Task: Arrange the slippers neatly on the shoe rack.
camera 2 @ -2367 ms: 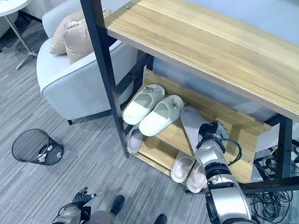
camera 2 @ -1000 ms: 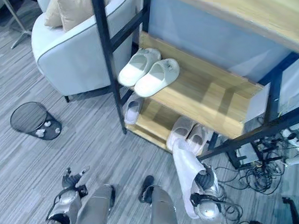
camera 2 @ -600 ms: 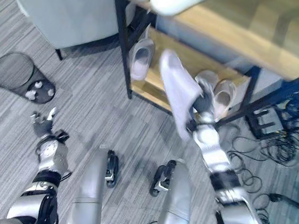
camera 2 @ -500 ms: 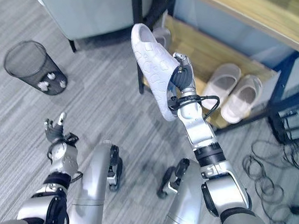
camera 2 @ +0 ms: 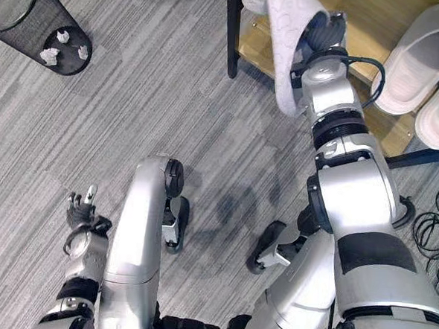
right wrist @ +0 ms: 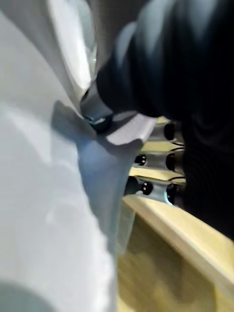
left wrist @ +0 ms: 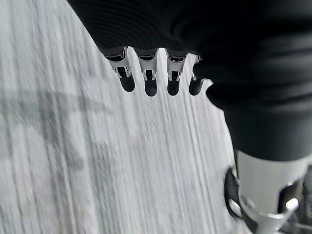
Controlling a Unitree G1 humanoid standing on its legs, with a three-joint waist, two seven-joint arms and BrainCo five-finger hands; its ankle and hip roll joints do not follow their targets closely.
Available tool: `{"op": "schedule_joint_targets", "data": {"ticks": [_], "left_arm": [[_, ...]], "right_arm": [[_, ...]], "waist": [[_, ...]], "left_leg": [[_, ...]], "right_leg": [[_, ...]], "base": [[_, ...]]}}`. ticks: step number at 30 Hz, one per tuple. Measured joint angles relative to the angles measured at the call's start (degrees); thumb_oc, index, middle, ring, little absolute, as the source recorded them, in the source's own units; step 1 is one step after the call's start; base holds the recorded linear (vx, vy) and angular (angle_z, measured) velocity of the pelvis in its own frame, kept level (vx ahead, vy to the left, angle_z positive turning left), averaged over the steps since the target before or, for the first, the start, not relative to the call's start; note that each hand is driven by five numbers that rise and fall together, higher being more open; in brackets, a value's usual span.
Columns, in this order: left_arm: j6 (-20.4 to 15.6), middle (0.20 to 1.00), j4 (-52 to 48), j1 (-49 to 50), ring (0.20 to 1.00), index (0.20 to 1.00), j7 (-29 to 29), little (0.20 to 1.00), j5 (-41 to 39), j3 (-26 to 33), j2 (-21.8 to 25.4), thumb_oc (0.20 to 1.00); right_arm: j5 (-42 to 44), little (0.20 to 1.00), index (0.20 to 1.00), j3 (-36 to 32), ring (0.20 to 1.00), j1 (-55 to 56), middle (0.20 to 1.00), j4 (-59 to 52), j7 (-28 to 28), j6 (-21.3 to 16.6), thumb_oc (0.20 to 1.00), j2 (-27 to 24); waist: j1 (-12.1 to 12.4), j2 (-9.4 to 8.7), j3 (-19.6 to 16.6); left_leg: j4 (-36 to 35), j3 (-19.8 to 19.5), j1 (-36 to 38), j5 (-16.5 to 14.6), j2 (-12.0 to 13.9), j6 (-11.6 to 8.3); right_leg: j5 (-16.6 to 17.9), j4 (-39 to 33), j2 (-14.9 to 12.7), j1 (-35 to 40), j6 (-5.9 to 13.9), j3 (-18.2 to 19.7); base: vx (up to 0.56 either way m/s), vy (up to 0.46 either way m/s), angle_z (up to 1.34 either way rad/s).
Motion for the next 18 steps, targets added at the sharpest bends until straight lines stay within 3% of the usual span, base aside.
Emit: {"op": "schedule_joint_targets", "data": {"ticks": [6,7,18], "left_arm": [[-1.6,1.000,2.2,-0.1,1.000,1.000,-1.8,1.000,0.3,-1.6,-0.3,1.000],[-1.9,1.000,3.2,0.6,1.000,1.000,-2.3,1.000,0.8,-4.0,0.2,1.000],[-2.1,1.000,13.6,2.8,1.000,1.000,-10.8,1.000,0.4,-3.1,1.0,1.000]], "right_arm": [[3.4,0.200,0.200,-1.7,0.200,-2.3,0.200,-0.2,-6.4,-6.3,0.200,-0.5],[3.7,0.200,0.200,0.0,0.200,-3.5,0.200,2.7,-7.5,-6.7,0.200,-1.8],[7.9,0.200,0.200,2.8,0.200,-12.3,0.200,16.6,-10.6,-6.6,0.200,-5.0]], "waist": [[-0.4,-0.02,0.0],[-0.4,0.00,0.0],[0.6,0.08,0.0]], "left_leg": [[-1.6,0.6,3.3,-1.0,-0.2,0.18],[-1.6,0.8,3.3,-1.0,-0.7,0.19],[-2.2,1.8,3.2,-1.4,-1.9,1.38]], "right_leg": [[-1.3,-1.3,-0.8,3.2,0.28,-0.1],[-1.5,-1.2,-1.4,3.2,0.15,0.1],[-1.6,-2.6,-3.3,3.8,0.52,0.6]], "base": [[0.03,0.044,0.03],[0.00,0.075,0.10],[0.03,0.088,0.05]]}}
